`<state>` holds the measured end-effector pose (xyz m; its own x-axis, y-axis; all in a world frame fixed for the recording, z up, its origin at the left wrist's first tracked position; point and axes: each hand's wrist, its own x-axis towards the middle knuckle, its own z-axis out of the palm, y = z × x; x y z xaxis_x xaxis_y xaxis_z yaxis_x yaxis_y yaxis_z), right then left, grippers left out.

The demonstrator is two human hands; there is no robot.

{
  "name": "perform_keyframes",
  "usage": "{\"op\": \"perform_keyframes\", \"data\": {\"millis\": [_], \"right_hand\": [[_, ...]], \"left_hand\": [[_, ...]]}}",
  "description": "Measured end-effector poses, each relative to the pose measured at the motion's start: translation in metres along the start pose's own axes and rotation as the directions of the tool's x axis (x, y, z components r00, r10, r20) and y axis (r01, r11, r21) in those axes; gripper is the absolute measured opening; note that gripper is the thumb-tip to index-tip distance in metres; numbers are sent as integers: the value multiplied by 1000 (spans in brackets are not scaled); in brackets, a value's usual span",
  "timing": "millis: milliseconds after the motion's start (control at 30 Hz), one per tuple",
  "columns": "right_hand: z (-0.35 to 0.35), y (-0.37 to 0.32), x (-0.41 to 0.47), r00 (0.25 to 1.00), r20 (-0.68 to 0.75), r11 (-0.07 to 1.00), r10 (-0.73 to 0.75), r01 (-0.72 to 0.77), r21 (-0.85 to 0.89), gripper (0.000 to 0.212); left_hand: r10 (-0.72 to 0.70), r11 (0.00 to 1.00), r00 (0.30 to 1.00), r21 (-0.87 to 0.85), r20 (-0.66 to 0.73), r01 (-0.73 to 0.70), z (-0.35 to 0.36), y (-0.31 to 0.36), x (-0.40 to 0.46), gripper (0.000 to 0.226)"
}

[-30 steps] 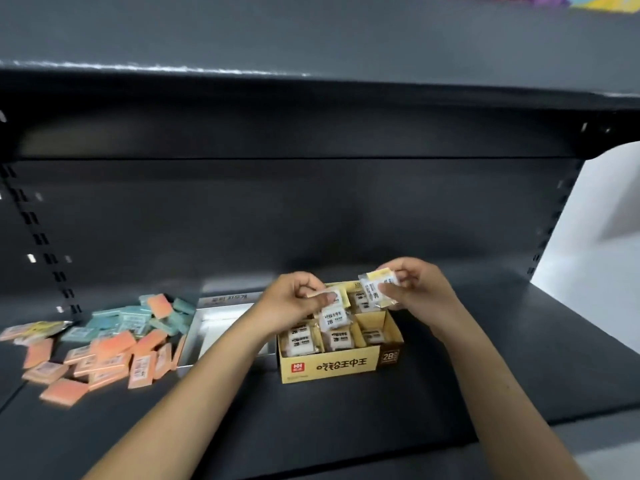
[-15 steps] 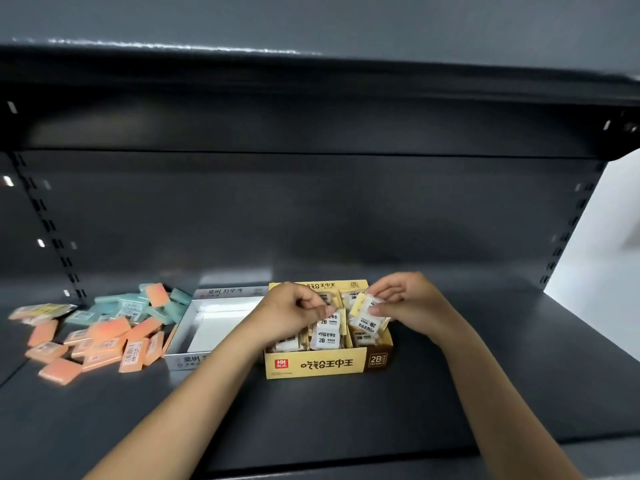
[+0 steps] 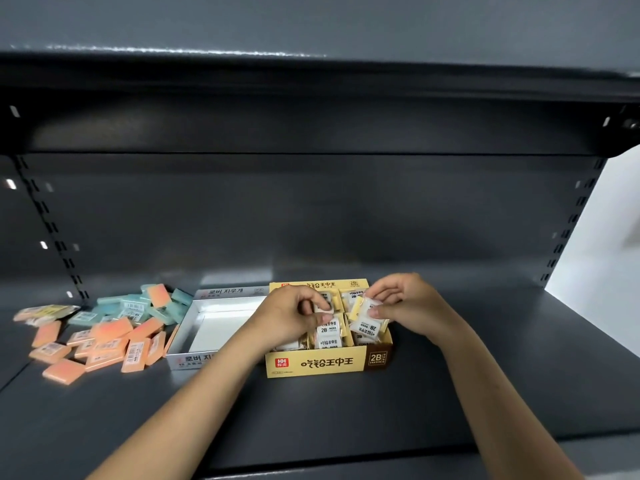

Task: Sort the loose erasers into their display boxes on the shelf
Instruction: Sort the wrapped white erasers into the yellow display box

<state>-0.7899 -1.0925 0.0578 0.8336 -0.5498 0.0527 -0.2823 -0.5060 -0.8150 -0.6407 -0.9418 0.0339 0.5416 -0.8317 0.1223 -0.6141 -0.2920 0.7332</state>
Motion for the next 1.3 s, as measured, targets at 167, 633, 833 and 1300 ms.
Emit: {"op": "perform_keyframes", "data": {"millis": [167,633,833,1300], "right_hand": [[0,-1,0,1000,9,1000,3,-3,-23,24],[1,-2,-3,1000,-6,998,25,-25,-60,21],[3,-3,-3,999,-12,996,31,-32,-80,21],[29,0,0,989,-109,908,-99,45,-417,11]], "left_hand": [[11,998,1000,59,5,-11,0,1,1,8],[76,984,997,161,6,-77,-2,3,1,3],[66,988,998,138,14,-67,-2,-1,0,6],[57,987,998,151,-4,-56,-31,-19,-12,25]]}}
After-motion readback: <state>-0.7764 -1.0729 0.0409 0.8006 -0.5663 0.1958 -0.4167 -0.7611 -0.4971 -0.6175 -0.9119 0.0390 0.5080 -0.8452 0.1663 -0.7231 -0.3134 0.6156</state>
